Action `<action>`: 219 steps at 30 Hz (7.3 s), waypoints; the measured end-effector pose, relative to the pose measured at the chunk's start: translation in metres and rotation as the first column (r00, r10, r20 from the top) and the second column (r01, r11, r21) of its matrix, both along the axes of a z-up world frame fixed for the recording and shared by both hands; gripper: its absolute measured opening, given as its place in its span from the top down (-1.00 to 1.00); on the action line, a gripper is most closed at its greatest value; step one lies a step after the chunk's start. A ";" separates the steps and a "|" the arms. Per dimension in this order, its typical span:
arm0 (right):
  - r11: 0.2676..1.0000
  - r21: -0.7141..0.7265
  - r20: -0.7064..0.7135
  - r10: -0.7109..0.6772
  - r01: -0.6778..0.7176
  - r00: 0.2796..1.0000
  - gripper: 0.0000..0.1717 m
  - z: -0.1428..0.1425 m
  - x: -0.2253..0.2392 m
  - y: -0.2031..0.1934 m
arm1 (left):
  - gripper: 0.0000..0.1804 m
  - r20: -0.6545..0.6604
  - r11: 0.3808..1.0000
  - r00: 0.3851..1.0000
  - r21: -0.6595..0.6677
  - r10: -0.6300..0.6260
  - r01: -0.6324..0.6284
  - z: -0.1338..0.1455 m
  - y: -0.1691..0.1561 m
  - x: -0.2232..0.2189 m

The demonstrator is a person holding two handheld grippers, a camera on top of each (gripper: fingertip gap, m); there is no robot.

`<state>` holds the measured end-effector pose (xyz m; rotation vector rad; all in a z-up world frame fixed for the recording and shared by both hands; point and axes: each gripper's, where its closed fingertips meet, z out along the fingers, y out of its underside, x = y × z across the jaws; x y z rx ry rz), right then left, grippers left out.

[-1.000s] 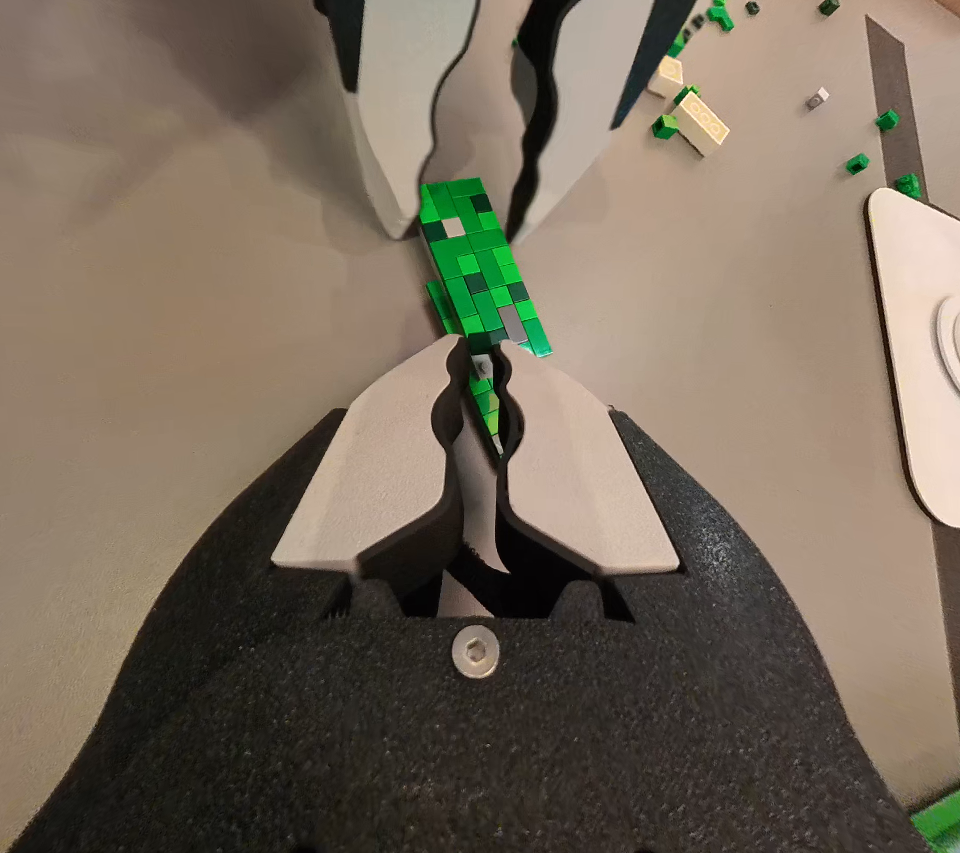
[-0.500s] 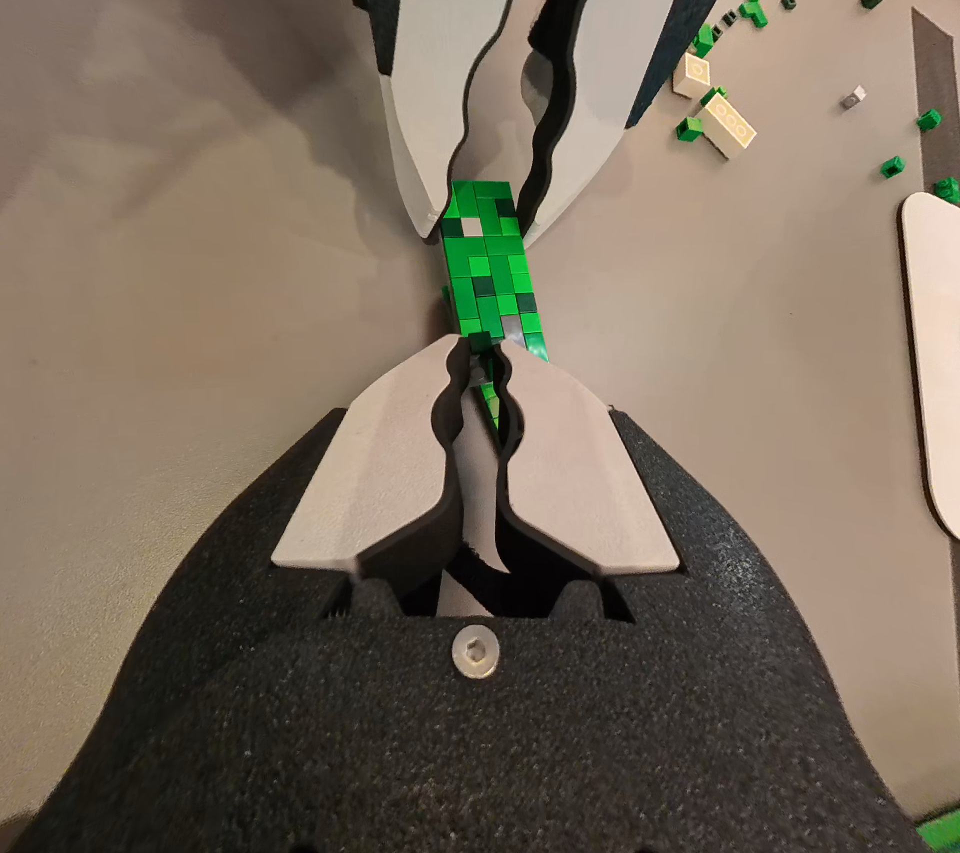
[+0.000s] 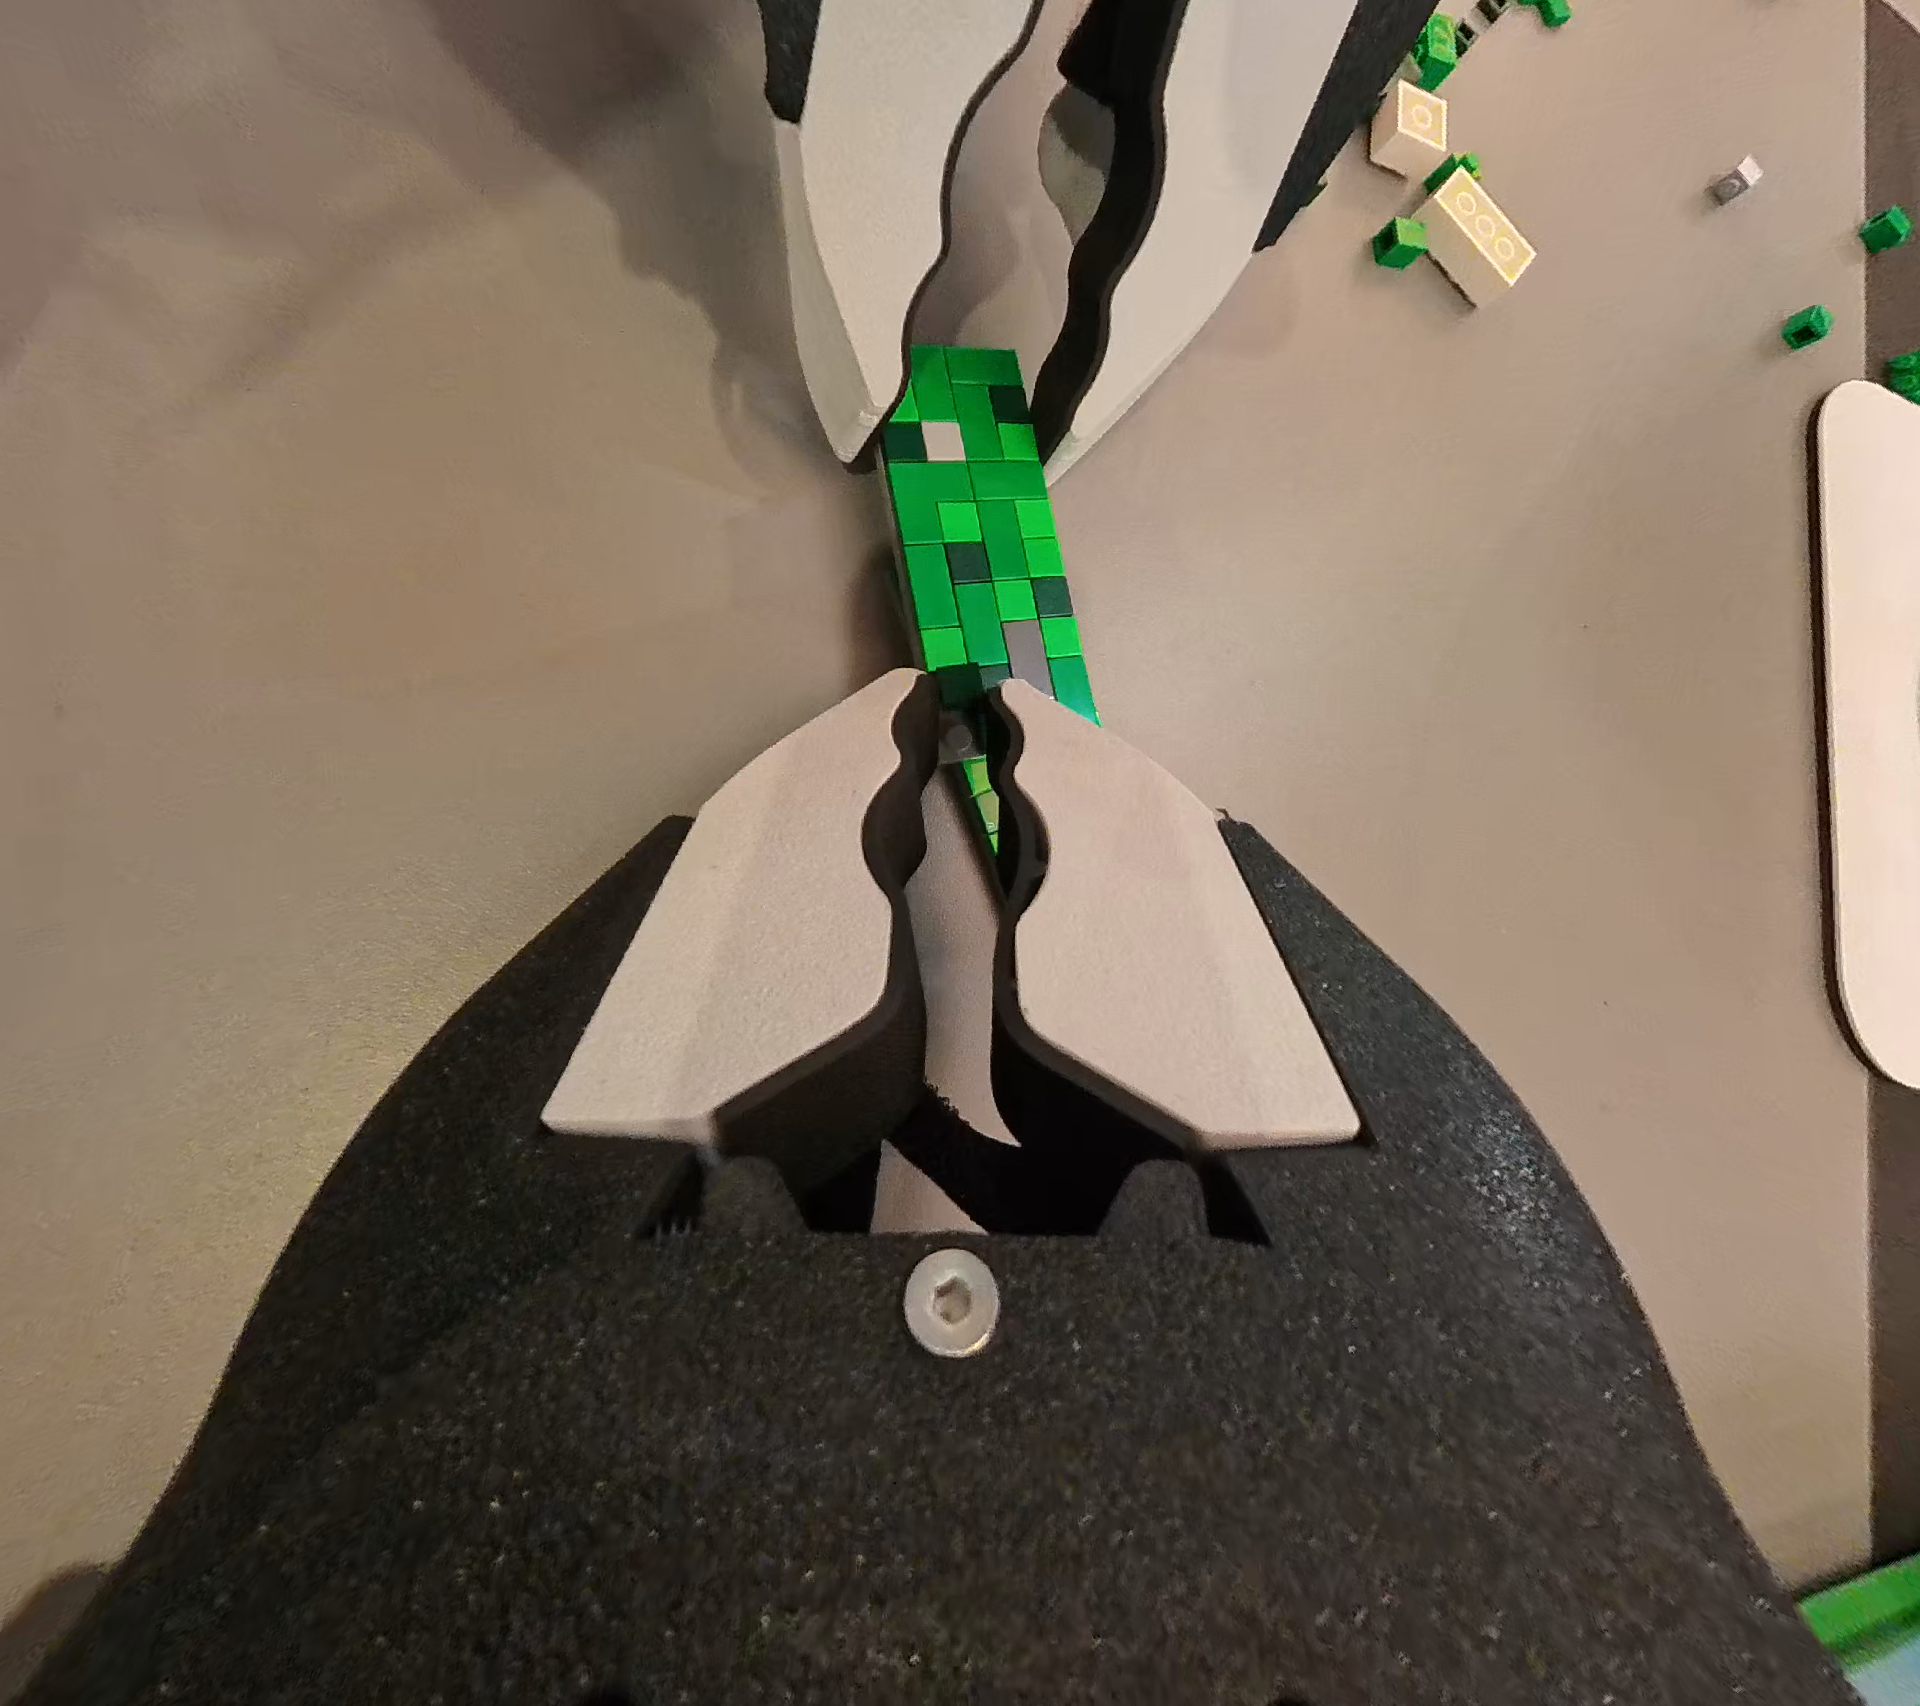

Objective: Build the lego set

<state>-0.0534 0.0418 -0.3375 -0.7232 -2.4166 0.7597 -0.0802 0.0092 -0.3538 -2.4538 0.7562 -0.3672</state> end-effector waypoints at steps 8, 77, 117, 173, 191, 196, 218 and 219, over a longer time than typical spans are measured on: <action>1.000 0.005 0.000 -0.001 0.001 1.000 0.90 0.000 0.001 -0.001 | 0.62 0.020 1.000 1.000 -0.004 0.005 -0.004 0.001 -0.001 0.001; 0.899 -0.242 0.135 -0.342 0.366 0.930 1.00 -0.013 0.055 0.011 | 0.62 0.084 0.987 0.989 0.118 -0.119 0.109 0.030 -0.039 0.001; 0.996 0.078 0.334 -0.069 0.046 0.940 0.92 0.055 0.013 -0.063 | 0.62 0.085 0.993 0.991 -0.045 -0.107 0.111 0.055 -0.059 0.012; 0.763 0.587 -0.514 0.091 0.272 0.853 0.71 0.085 -0.015 -0.038 | 0.62 0.293 0.994 0.950 -0.017 0.108 -0.108 0.078 -0.043 -0.013; 0.651 0.721 -0.519 0.278 0.238 0.808 0.93 0.068 -0.009 -0.047 | 0.62 0.334 0.999 0.941 0.003 0.050 -0.054 0.089 -0.047 -0.005; 0.671 0.714 -0.492 0.277 0.200 0.826 0.93 0.067 -0.005 -0.047 | 0.62 0.313 0.999 0.949 0.007 0.039 -0.043 0.089 -0.048 -0.002; 0.834 -0.185 -0.330 -0.552 0.521 0.766 0.52 0.044 0.016 -0.009 | 0.14 -0.017 0.975 0.975 0.018 0.220 -0.220 0.000 -0.053 -0.056; 0.828 -0.199 -0.327 -0.561 0.525 0.761 0.52 0.045 0.017 -0.007 | 0.11 -0.003 0.973 0.974 0.044 0.228 -0.227 0.003 -0.055 -0.056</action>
